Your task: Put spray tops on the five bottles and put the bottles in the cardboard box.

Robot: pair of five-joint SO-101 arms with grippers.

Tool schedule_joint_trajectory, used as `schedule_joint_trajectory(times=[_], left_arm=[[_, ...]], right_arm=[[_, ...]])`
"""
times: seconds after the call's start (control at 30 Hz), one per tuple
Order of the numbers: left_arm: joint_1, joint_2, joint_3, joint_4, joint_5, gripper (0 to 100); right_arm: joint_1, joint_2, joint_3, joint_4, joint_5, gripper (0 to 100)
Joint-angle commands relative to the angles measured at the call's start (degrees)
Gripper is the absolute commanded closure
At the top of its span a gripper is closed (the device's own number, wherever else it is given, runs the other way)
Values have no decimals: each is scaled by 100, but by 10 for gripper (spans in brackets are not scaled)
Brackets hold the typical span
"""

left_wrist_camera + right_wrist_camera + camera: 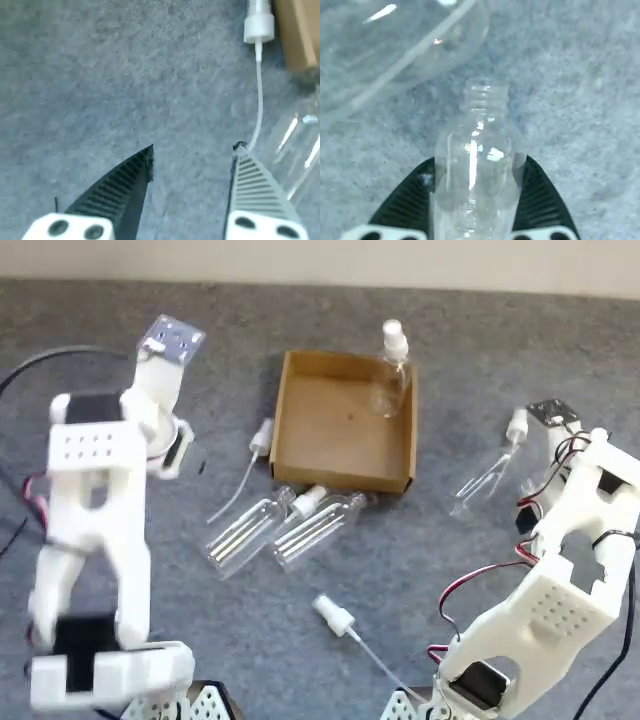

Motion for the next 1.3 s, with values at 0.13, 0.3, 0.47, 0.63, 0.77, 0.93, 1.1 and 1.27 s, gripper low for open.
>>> schedule_joint_trajectory(times=[0.13, 0.3, 0.47, 0.63, 0.77, 0.93, 1.1, 1.27], left_arm=[[1490, 295, -576, 1292, -167, 770], [2923, -567, 189, 1802, -1451, 813], [4356, -532, 1516, 1284, -2655, 803], [5244, -136, 2255, -193, -2787, 757], [5578, 549, 2281, -615, -3077, 755], [5710, 1112, 2035, -1125, -3077, 755], [5921, 1270, 2088, -1284, -3077, 770], [5833, 1253, 2097, -1248, -3077, 967]], right_arm=[[101, -4, -127, 57, 53, 988], [145, -4, -127, 66, 44, 988], [31, -4, -101, 66, 35, 988], [-92, 4, -92, 66, 26, 988], [-101, 4, -92, 66, 26, 988], [-31, 22, -92, 57, 26, 988], [4, 31, -101, 57, 26, 988], [4, 31, -110, 57, 26, 988]])
